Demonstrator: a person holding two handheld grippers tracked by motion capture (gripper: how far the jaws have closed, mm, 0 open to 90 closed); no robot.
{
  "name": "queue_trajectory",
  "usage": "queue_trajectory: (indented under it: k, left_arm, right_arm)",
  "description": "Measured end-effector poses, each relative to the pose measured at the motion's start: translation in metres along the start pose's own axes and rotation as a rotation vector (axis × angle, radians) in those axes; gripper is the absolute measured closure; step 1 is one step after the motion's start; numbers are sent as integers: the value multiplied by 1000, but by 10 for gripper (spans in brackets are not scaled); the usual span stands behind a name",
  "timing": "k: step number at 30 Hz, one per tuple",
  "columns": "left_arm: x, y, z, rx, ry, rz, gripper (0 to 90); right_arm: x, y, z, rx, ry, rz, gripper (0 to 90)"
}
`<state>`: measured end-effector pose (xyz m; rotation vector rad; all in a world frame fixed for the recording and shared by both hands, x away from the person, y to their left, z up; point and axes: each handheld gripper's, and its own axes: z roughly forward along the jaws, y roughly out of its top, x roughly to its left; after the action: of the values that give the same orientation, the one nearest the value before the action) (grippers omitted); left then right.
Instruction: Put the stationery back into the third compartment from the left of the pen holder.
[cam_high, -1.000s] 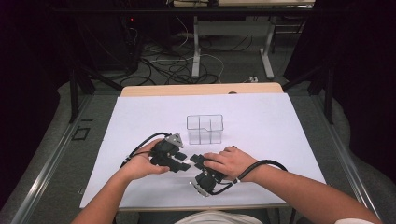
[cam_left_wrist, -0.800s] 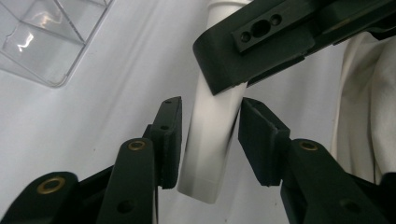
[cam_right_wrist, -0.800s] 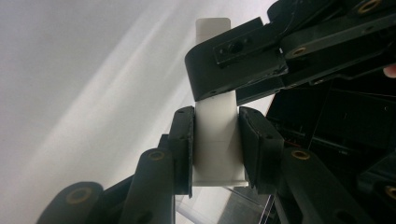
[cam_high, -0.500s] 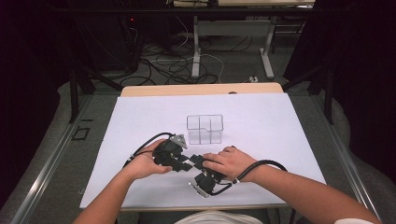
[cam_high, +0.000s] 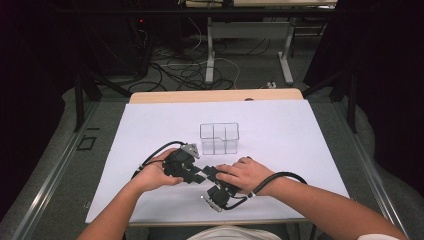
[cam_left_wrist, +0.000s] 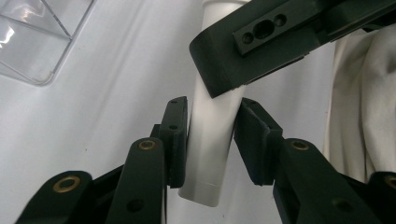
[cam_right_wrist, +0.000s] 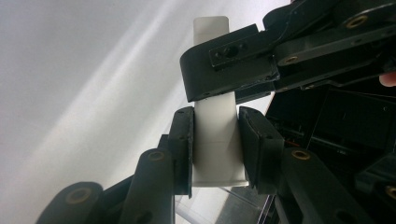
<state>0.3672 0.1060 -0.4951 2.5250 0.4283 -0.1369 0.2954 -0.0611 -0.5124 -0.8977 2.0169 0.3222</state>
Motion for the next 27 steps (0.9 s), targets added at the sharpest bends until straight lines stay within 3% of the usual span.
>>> queue_trajectory:
  k: [4,7,10,11,13,15,20,21,23,25,26,27]
  left_arm:
    - [0,0,-1,-1,-7,6,688]
    - [2,0,-2,-24,-13,-11,694]
    - [4,-1,-3,-32,8,-29,697]
    - [5,-2,-3,-39,8,-36,697]
    - [7,-4,-3,-37,28,-44,697]
    - [9,-6,-3,-49,37,-57,698]
    - [13,-8,-4,-107,78,-102,698]
    - [13,-8,-5,-115,86,-110,698]
    - [15,-9,-7,-154,96,-127,698]
    - [15,-9,-10,-196,108,-154,698]
    - [16,-9,-12,-202,108,-159,698]
    - [17,-9,-12,-236,135,-171,698]
  right_arm:
    - [0,0,1,7,5,5,663]
    - [-3,-2,1,5,11,23,650]
    - [-5,-4,-1,14,4,66,622]
    - [-7,-4,-1,4,-6,55,606]
    - [-7,-6,-3,13,-7,123,582]
    - [-11,-8,-5,3,-25,123,557]
    - [-16,-13,-8,13,-54,208,485]
    - [-20,-14,-9,4,-65,208,471]
    - [-23,-16,-10,-16,-75,279,439]
    - [-25,-19,-11,-23,-62,395,396]
    - [-25,-21,-12,-27,-89,436,397]
    - [-28,-24,-13,-30,-84,464,397]
